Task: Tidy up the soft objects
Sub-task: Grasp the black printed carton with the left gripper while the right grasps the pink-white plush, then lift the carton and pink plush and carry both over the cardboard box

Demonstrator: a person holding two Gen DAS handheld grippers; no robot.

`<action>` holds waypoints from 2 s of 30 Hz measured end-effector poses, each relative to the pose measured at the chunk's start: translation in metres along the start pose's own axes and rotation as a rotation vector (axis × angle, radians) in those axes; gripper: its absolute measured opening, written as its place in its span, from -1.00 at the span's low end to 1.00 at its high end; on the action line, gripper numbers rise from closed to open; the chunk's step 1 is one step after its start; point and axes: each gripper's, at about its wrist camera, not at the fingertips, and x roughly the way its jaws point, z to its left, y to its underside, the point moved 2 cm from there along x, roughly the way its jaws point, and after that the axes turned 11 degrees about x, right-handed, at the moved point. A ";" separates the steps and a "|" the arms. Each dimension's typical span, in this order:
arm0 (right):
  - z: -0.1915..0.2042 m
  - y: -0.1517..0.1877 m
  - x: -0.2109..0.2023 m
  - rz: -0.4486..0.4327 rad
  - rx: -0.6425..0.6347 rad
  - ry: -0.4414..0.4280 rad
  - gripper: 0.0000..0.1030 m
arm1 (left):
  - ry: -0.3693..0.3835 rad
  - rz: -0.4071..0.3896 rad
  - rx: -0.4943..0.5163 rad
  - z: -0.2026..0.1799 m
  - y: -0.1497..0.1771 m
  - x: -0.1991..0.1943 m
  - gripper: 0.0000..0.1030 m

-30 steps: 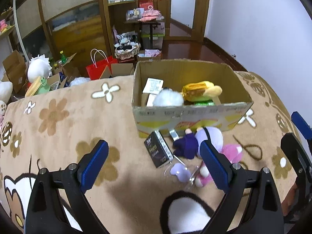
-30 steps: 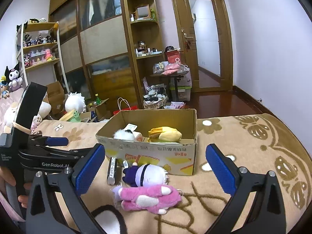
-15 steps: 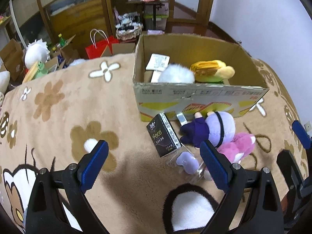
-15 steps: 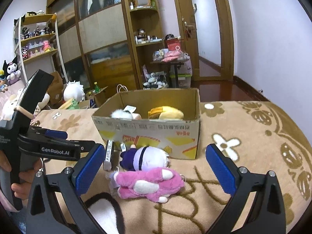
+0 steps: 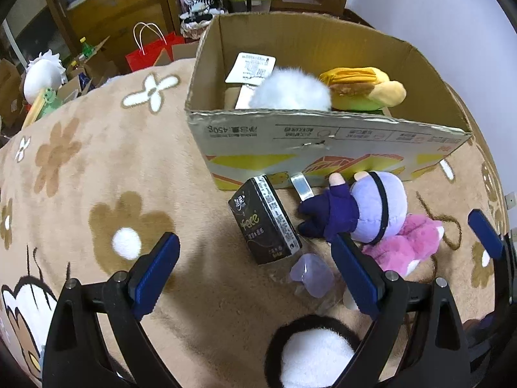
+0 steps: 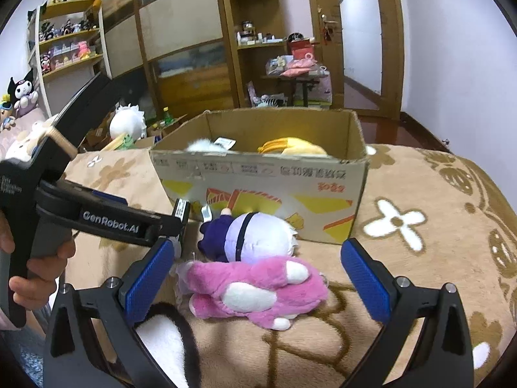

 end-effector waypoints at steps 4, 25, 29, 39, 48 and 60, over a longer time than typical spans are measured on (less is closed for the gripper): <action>0.000 0.005 0.011 0.030 0.005 -0.004 1.00 | 0.017 0.025 -0.013 0.003 -0.004 0.010 0.82; 0.010 0.027 0.045 0.122 -0.092 0.054 1.00 | 0.023 0.160 -0.019 0.014 -0.013 0.061 0.61; 0.007 0.029 0.051 0.123 -0.094 0.087 1.00 | 0.030 0.161 -0.031 0.018 -0.012 0.064 0.32; -0.005 0.025 0.050 0.122 -0.028 0.067 0.95 | 0.047 0.148 -0.015 0.018 -0.003 0.063 -0.53; -0.009 0.018 0.032 0.077 -0.009 0.068 0.72 | 0.021 0.089 -0.007 0.010 0.011 0.039 -0.55; -0.012 0.006 0.010 -0.005 0.026 0.076 0.62 | -0.020 -0.039 0.015 -0.003 0.023 -0.008 -0.55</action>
